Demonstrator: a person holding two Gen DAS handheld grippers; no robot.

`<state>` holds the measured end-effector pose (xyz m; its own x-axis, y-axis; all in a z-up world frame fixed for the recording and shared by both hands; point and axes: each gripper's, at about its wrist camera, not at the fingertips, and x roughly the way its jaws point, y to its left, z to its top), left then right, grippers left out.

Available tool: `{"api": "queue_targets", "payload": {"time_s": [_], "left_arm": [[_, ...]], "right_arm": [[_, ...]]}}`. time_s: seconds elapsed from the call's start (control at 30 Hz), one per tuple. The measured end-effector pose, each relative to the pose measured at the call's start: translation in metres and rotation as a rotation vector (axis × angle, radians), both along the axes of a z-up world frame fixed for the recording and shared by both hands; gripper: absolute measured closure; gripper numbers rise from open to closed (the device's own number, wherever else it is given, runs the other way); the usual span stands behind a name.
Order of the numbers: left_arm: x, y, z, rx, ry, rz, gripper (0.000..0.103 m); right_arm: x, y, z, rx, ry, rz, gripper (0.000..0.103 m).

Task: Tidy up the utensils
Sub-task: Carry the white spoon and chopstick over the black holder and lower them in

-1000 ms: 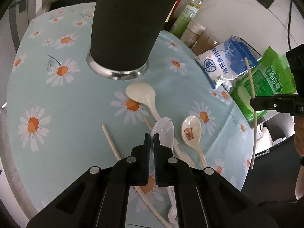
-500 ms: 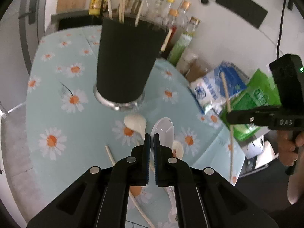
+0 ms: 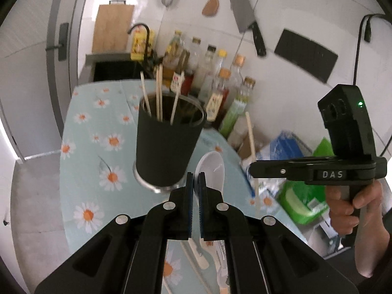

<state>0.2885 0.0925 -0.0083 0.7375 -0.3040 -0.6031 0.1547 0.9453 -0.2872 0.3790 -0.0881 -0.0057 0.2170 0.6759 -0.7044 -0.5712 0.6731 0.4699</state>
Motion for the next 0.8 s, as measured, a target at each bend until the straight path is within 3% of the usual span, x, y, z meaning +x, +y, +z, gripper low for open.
{"api": "queue_targets", "payload": {"time_s": [0.27,0.53,0.8], "left_arm": [[0.007,-0.001,0.028,0.021,-0.097,0.095,0.1],[0.026,0.001,0.047,0.036,-0.169,0.162,0.1],[0.051,0.013,0.06,0.043,-0.204,0.229,0.1]], "right_arm": [[0.027,0.003,0.026,0.106,-0.066,-0.005,0.097],[0.048,0.014,0.052,0.14,-0.183,0.011,0.097],[0.072,0.02,0.072,0.201,-0.254,-0.012,0.097]]}}
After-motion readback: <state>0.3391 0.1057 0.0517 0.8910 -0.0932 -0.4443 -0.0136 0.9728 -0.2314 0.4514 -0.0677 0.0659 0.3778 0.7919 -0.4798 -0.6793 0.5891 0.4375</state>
